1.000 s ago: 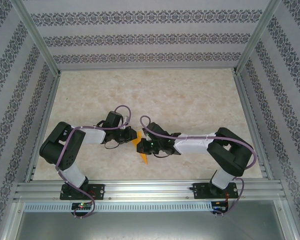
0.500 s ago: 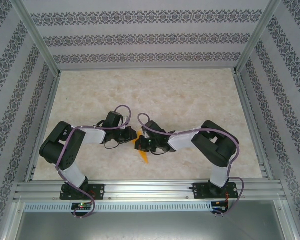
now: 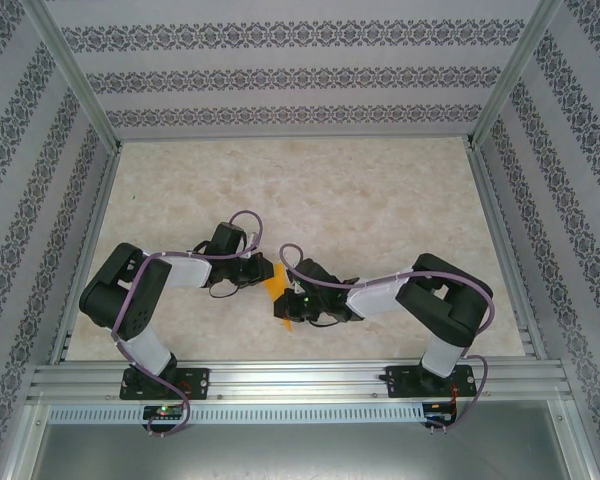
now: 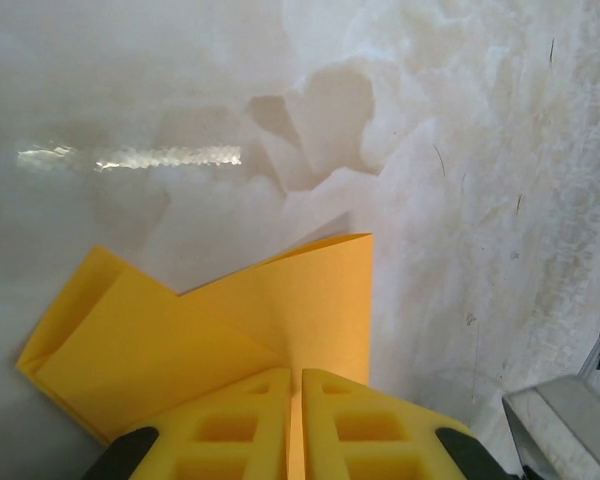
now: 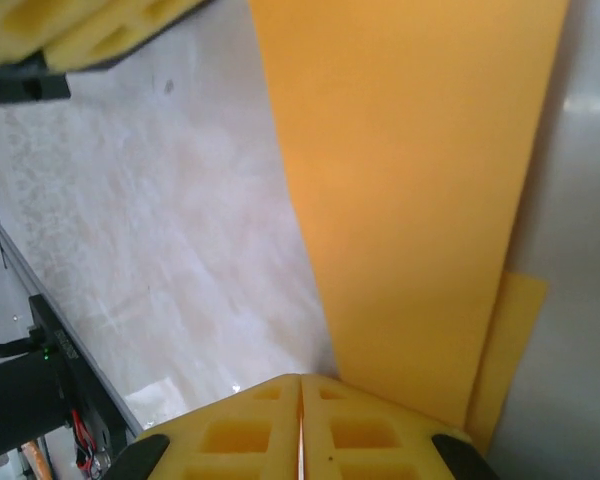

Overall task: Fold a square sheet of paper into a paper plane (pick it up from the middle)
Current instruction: Fold the wing for the fifth time at the center of the table.

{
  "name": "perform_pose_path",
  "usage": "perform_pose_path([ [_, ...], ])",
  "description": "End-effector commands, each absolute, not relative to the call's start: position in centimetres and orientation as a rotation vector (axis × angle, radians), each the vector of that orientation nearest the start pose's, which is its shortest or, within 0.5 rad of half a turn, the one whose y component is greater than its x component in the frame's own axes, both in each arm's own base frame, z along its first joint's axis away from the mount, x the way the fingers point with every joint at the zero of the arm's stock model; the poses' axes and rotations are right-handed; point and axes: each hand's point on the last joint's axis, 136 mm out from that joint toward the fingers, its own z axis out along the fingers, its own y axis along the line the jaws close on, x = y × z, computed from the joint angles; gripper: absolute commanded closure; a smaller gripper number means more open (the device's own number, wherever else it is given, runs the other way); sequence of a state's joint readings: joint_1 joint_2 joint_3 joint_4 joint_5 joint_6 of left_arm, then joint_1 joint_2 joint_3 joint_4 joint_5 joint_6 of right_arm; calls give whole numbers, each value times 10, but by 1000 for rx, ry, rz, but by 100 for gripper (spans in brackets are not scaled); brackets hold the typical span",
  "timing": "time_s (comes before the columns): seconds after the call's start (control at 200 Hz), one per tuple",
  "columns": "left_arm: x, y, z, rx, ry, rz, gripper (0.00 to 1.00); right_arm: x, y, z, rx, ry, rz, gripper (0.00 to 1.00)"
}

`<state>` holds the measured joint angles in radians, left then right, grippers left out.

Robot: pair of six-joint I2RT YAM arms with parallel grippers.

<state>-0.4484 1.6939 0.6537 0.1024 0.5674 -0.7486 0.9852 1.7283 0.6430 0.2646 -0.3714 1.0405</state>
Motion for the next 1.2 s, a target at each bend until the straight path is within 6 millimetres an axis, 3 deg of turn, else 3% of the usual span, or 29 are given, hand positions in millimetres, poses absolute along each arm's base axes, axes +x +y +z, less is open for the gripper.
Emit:
perform_pose_path([
  [0.0, 270, -221, -20, -207, 2824, -966, 86, 121, 335, -11, -117, 2962, 1122, 90],
  [0.335, 273, -223, -15, -192, 2809, -978, 86, 90, 313, -27, -76, 3009, 1113, 90],
  [0.485, 275, -224, -10, -176, 2799, -980, 86, 88, 317, -19, -75, 2961, 1218, 89],
  [0.689, 279, -226, 0, -150, 2778, -984, 85, 105, 320, 14, -100, 2814, 1301, 87],
  [0.769, 282, -227, 5, -142, 2766, -989, 85, 117, 310, 26, -77, 2779, 1266, 87],
  [0.879, 288, -233, 22, -121, 2728, -1029, 83, 142, 281, 39, -13, 2721, 1111, 84],
  [0.939, 293, -237, 37, -111, 2695, -1055, 78, 158, 264, 51, 17, 2668, 1023, 76],
  [1.044, 300, -241, 74, -77, 2644, -1043, 59, 180, 237, 75, 55, 2565, 883, 68],
  [1.114, 303, -234, 99, -56, 2635, -940, 46, 193, 218, 91, 120, 2484, 815, 59],
  [1.199, 302, -210, 115, -104, 2652, -707, 31, 205, 205, 109, 193, 2372, 820, 44],
])
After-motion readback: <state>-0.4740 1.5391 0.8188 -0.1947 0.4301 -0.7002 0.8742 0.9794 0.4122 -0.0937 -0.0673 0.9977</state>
